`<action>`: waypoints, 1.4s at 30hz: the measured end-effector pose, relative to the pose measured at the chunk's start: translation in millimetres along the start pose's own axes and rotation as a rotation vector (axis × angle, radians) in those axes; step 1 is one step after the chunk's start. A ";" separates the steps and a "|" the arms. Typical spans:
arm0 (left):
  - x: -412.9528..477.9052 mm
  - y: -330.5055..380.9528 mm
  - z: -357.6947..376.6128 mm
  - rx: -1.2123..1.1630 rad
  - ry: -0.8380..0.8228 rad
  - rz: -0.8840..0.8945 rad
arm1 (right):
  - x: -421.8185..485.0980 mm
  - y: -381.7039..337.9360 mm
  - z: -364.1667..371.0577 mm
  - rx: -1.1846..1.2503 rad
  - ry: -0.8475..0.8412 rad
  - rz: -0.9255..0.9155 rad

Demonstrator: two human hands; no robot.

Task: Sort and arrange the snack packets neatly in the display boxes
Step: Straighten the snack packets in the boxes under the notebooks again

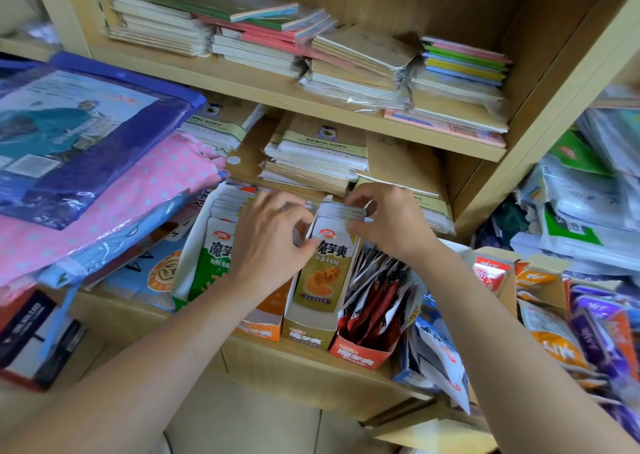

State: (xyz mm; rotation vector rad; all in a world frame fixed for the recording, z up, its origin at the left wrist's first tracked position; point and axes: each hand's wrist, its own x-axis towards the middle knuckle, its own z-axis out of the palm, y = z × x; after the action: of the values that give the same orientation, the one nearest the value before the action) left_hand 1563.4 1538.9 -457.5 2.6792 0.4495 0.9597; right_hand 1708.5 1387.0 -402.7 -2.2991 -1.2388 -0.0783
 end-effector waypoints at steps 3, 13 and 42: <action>1.5 4.7 -1.5 -0.002 -0.028 -0.013 | -2.9 3.1 -3.7 0.030 -0.022 0.024; 11.3 14.2 6.2 0.272 -0.266 0.051 | -21.3 3.5 -17.8 0.134 -0.199 0.040; -1.1 10.6 8.0 0.243 -0.147 0.102 | -47.9 -7.2 -18.9 -0.136 -0.246 -0.143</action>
State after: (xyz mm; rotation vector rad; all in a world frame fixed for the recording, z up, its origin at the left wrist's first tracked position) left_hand 1569.8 1527.6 -460.4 2.9916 0.4263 0.7708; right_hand 1678.7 1344.8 -397.2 -2.3871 -1.5652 0.0749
